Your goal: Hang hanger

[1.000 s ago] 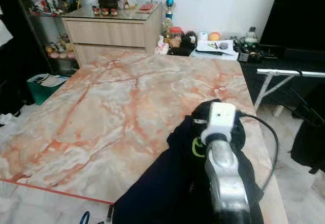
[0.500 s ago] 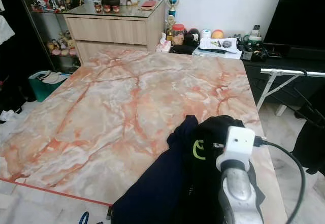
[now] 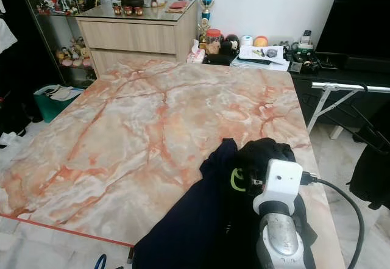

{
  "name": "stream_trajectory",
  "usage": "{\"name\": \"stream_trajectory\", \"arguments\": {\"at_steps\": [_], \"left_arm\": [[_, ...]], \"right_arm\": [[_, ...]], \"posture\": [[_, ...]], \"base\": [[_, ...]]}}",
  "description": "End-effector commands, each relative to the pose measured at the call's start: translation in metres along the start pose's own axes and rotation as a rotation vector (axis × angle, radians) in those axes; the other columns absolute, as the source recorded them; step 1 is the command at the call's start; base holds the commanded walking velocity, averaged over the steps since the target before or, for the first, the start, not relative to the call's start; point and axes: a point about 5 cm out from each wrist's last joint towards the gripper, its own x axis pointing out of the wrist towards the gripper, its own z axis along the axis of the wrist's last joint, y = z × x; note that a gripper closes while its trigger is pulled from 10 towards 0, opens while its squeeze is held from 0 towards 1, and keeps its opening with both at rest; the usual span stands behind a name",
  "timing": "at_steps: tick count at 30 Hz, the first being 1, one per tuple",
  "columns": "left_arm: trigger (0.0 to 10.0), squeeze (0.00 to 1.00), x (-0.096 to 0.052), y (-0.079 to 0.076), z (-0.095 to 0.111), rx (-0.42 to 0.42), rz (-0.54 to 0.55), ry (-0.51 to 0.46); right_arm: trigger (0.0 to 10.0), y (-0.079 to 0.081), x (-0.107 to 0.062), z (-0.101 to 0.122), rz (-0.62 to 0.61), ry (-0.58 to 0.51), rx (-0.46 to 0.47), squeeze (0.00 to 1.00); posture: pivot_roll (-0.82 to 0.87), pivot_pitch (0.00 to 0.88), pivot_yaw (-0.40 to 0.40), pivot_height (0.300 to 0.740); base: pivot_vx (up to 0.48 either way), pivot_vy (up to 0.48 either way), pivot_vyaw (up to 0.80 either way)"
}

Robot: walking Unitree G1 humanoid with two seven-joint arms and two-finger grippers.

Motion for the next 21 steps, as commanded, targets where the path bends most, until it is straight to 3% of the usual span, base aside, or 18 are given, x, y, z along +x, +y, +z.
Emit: {"name": "stream_trajectory", "arguments": {"at_steps": [1,21], "left_arm": [[10.0,0.00,-0.0006,-0.0082,-0.0118,0.017,-0.027,0.045],[10.0,0.00,-0.0007,-0.0076,-0.0117,0.010,-0.025,0.042]], "right_arm": [[10.0,-0.0001,-0.0028,0.0049,-0.005,-0.014,-0.003,0.00],[10.0,0.0040,-0.0068,0.0027,-0.015,-0.002,0.014,0.00]], "posture": [[0.09,0.032,0.010,0.740],[0.10,0.040,0.007,0.740]], "base": [[0.000,0.000,0.00],[0.000,0.000,0.00]]}}
